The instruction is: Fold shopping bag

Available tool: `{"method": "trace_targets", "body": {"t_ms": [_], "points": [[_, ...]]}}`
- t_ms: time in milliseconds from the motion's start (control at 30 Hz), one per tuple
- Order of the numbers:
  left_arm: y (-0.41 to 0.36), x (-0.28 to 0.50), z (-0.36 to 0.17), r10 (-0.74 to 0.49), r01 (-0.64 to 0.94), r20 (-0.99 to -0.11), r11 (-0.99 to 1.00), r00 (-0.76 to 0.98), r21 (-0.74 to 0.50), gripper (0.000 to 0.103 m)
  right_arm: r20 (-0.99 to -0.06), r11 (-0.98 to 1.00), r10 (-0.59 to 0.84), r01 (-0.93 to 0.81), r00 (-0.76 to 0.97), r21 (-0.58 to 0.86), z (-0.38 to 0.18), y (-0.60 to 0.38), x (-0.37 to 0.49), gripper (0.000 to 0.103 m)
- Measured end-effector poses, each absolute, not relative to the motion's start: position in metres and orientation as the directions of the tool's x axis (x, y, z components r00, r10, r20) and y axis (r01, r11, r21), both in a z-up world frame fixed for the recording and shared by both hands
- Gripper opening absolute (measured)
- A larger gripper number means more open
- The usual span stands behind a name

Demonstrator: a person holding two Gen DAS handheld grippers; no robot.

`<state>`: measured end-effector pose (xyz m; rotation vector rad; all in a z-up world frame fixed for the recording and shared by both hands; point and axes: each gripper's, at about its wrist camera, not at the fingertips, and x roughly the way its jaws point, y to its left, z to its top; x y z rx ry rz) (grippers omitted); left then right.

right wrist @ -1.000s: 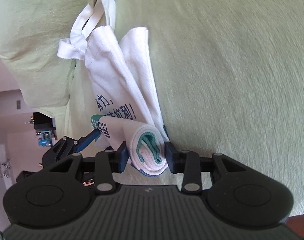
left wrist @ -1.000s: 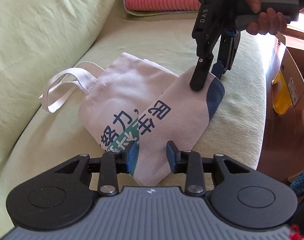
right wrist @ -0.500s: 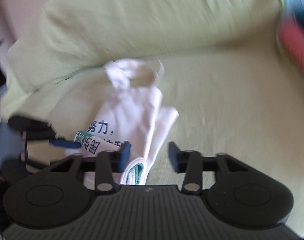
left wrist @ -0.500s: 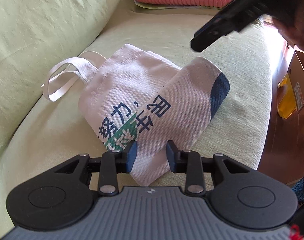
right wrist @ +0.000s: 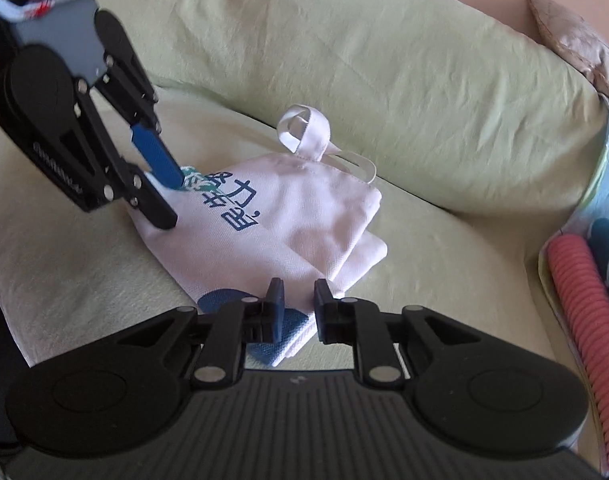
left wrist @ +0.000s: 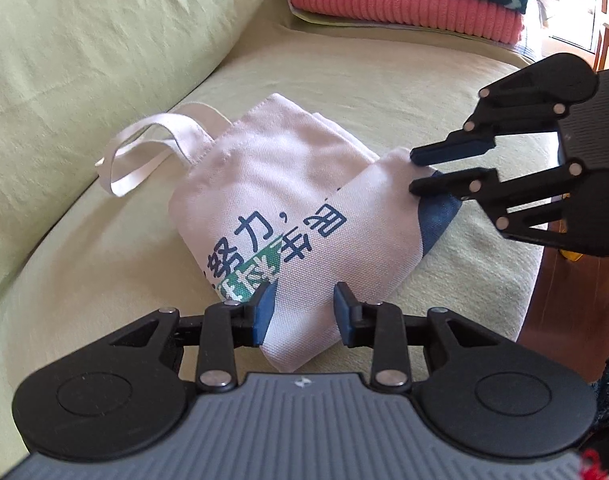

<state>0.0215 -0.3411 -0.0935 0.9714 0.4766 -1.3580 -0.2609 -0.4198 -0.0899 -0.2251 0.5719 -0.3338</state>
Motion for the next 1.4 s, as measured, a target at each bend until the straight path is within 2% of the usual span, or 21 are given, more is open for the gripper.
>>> {"method": "trace_targets", "body": {"t_ms": [167, 233, 367, 767, 900, 1000, 1133, 1300, 1400], "points": [[-0.36, 0.039, -0.093, -0.587, 0.948, -0.781, -0.064, 0.216, 0.311, 0.038, -0.49, 0.935, -0.326, 0.198, 0.809, -0.295, -0.095, -0.423, -0.262, 0.015], [-0.37, 0.047, -0.095, -0.561, 0.959, -0.805, -0.064, 0.194, 0.275, 0.038, -0.503, 0.948, -0.292, 0.177, 0.814, -0.264, -0.097, -0.423, -0.26, 0.006], [-0.375, 0.049, -0.096, -0.53, 0.967, -0.824, -0.03, 0.198, 0.252, 0.038, -0.474, 0.942, -0.308, 0.197, 0.825, -0.271, -0.106, -0.419, -0.257, 0.005], [-0.378, 0.045, -0.097, -0.469, 0.967, -0.848, 0.074, 0.248, 0.242, 0.038, -0.508, 0.969, -0.246, 0.208, 0.826, -0.13, -0.102, -0.439, -0.251, 0.003], [-0.368, 0.037, -0.093, -0.494, 0.961, -0.827, 0.076, 0.268, 0.266, 0.038, -0.509, 0.972, -0.23, 0.219, 0.83, -0.082, -0.101, -0.444, -0.252, 0.002], [-0.345, 0.023, -0.083, -0.585, 0.975, -0.786, 0.043, 0.202, 0.218, 0.038, -0.509, 0.976, -0.209, 0.211, 0.835, -0.054, -0.101, -0.448, -0.253, 0.001], [-0.341, 0.007, -0.088, -0.646, 0.966, -0.738, -0.001, 0.197, 0.259, 0.038, -0.511, 0.979, -0.183, 0.201, 0.84, -0.02, -0.102, -0.454, -0.253, 0.001], [-0.36, 0.012, -0.108, -0.591, 0.983, -0.792, 0.007, 0.154, 0.185, 0.037, -0.52, 0.982, -0.148, 0.189, 0.841, 0.026, -0.102, -0.461, -0.252, 0.0], [-0.365, 0.015, -0.107, -0.568, 0.987, -0.81, 0.024, 0.147, 0.162, 0.038, -0.526, 0.978, -0.102, 0.182, 0.844, 0.102, -0.097, -0.471, -0.253, 0.0]]}}
